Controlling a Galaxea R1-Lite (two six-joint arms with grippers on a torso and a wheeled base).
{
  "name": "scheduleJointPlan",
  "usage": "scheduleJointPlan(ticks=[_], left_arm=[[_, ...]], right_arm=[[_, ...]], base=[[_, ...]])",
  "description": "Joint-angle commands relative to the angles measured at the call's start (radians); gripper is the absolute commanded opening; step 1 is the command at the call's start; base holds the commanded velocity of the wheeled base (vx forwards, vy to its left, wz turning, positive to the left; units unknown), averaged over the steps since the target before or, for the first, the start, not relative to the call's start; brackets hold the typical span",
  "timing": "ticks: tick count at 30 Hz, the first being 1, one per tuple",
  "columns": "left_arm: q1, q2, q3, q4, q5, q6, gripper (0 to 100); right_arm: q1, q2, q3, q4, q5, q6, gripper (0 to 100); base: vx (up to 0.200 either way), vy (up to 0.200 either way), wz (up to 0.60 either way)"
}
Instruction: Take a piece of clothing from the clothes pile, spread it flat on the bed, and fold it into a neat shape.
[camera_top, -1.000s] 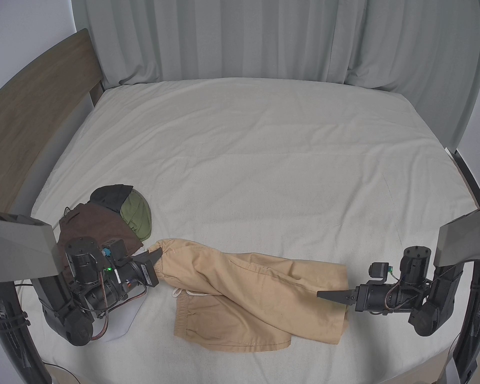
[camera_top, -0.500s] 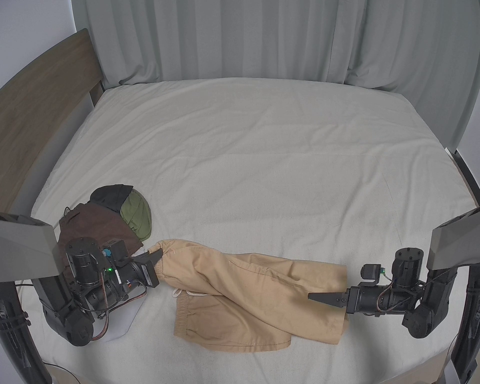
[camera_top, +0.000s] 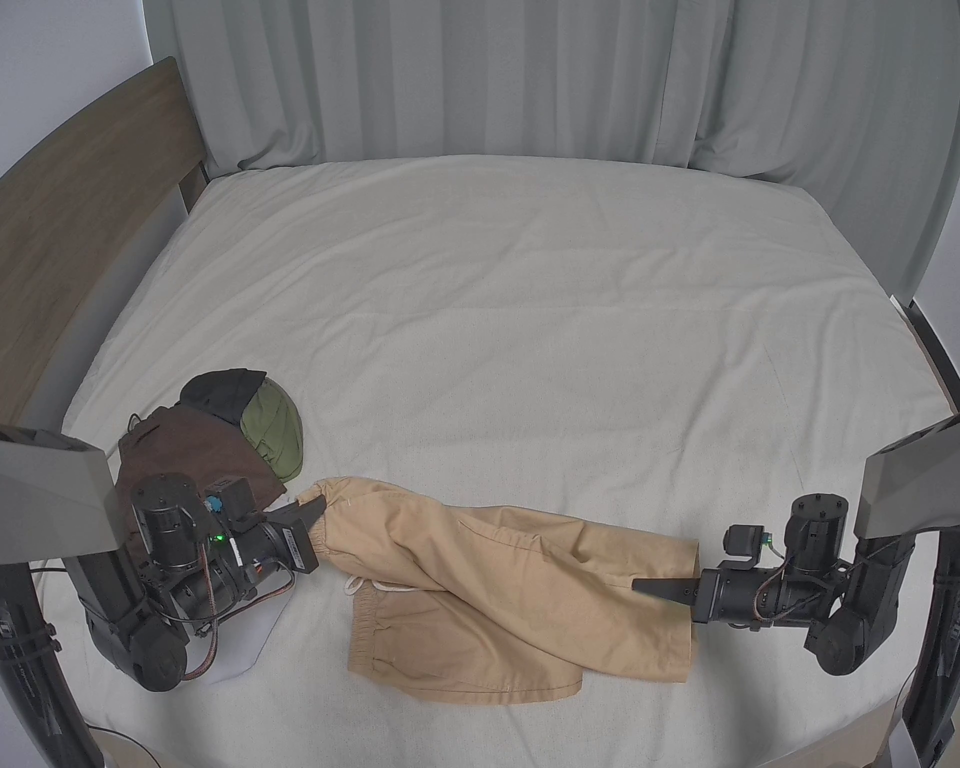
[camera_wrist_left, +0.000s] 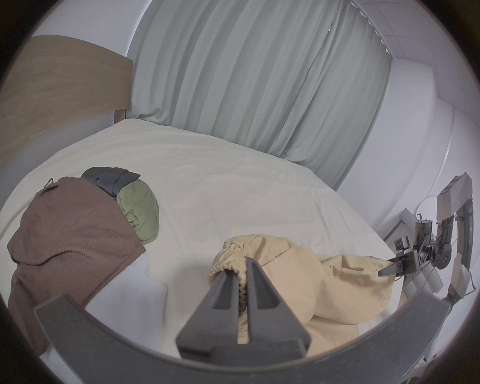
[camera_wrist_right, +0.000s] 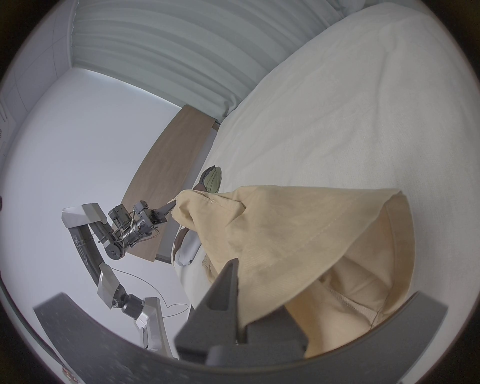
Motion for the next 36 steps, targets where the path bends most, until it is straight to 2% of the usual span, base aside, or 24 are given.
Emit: scheduleJointPlan(ticks=[1, 16, 23, 36], left_arm=[[-0.005, -0.007, -0.016, -0.003, 0.000, -0.016, 0], [0.009, -0.050, -0.101, -0.003, -0.003, -0.052, 0], [0.032, -0.055, -0.131, -0.004, -0.003, -0.052, 0], [0.035, -0.113, -0.153, -0.003, -0.039, -0.079, 0]], right_arm=[[-0.006, -0.021, 0.001, -0.001, 0.001, -0.003, 0], [-0.011, -0.179, -0.028, 0.000, -0.004, -0.001, 0], [0.000, -0.216, -0.056, 0.000, -0.056, -0.001, 0], [0.003, -0.262, -0.078, -0.001, -0.062, -0.006, 0]], base=[[0.000, 0.000, 0.00], [0.000, 0.000, 0.00], [0.000, 0.000, 0.00], [0.000, 0.000, 0.00]])
